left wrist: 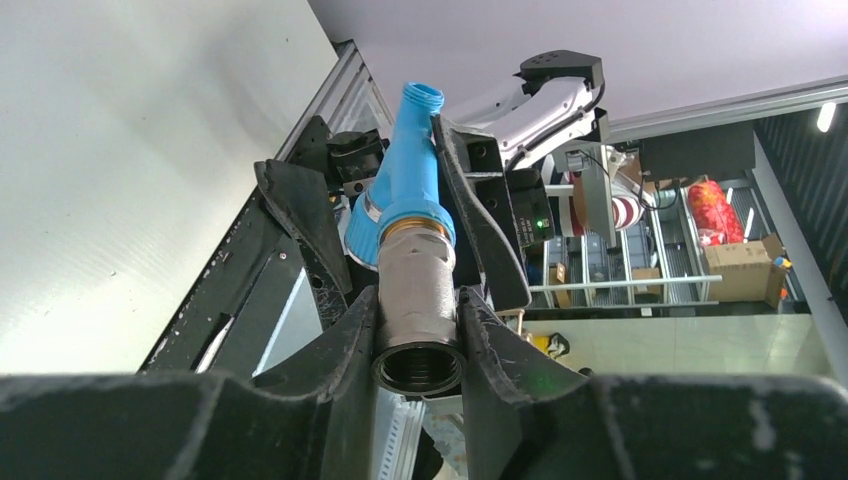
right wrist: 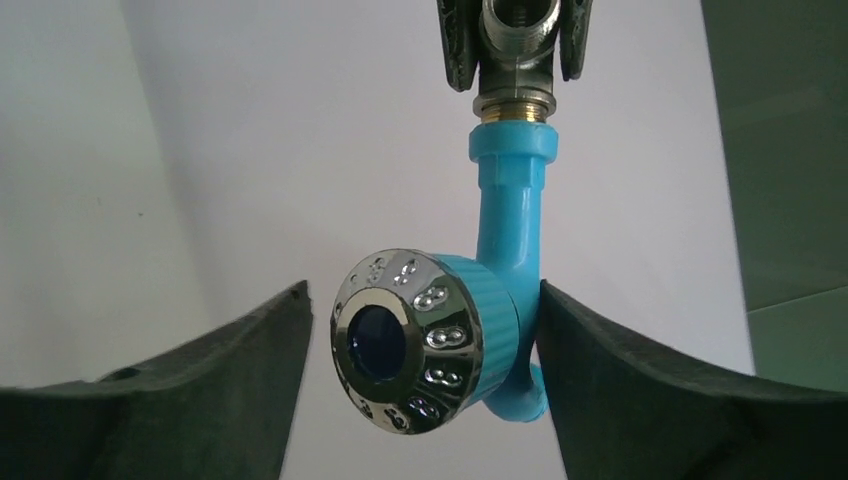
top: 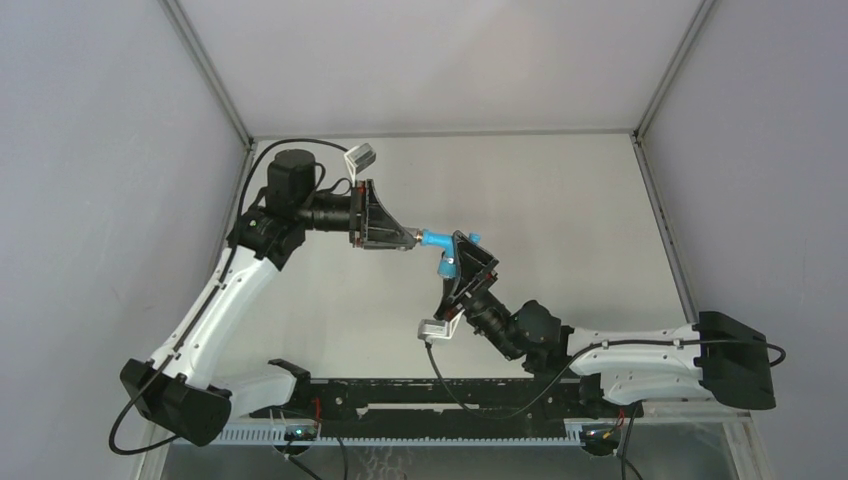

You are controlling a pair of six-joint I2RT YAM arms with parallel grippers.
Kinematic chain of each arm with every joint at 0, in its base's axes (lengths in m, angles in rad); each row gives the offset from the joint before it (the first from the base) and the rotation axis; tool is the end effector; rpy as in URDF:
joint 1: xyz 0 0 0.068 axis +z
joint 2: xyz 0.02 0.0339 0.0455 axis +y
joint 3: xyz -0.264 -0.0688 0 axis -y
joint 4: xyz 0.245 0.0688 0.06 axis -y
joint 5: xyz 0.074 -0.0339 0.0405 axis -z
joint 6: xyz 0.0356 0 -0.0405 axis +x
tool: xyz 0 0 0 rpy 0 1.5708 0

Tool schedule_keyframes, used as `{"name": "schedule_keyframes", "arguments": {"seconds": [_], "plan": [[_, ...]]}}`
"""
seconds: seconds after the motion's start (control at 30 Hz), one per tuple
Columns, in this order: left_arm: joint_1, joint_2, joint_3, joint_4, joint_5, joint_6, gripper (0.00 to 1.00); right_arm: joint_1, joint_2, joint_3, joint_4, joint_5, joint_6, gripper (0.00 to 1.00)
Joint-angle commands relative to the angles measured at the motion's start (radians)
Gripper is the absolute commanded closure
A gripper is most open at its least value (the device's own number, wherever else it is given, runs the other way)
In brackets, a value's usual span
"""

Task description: Install the water faucets

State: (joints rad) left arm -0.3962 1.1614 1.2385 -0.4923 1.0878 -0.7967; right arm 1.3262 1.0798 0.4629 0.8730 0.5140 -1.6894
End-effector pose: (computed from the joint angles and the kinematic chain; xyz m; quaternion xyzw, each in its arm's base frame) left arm 0.2068 -0.1207 0.3979 0.1344 0.7587 -0.6212 0.1432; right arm 0.0731 0.2205 0.2801 -0.5771 0.2380 -0.2910 0.7250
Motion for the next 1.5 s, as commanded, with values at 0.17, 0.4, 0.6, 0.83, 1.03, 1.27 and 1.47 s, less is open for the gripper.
{"name": "schedule_keyframes", "arguments": {"seconds": [0.17, 0.4, 0.6, 0.83, 1.03, 1.27, 1.47], "plan": [[0.002, -0.003, -0.01, 0.038, 0.053, 0.007, 1.0, 0.021, -0.023, 0.037, 0.069, -0.044, 0.089, 0.6], [0.002, -0.022, -0.015, 0.021, 0.03, 0.091, 1.0, 0.021, -0.174, 0.143, -0.324, -0.145, 0.491, 0.78], [0.002, -0.038, -0.024, -0.005, -0.038, 0.193, 1.0, -0.091, -0.269, 0.314, -0.731, -0.463, 0.908, 0.92], [-0.005, -0.076, -0.046, 0.006, -0.099, 0.273, 1.0, -0.364, -0.331, 0.41, -0.853, -0.911, 1.439, 1.0], [-0.044, -0.181, -0.1, 0.084, -0.192, 0.374, 1.0, -0.603, -0.269, 0.413, -0.684, -1.231, 1.979, 1.0], [-0.131, -0.325, -0.19, 0.137, -0.473, 0.56, 1.0, -0.785, -0.11, 0.452, -0.47, -1.497, 2.52, 1.0], [-0.208, -0.396, -0.265, 0.204, -0.628, 0.7, 1.0, -0.815, 0.036, 0.494, -0.25, -1.647, 2.852, 1.0]]}}
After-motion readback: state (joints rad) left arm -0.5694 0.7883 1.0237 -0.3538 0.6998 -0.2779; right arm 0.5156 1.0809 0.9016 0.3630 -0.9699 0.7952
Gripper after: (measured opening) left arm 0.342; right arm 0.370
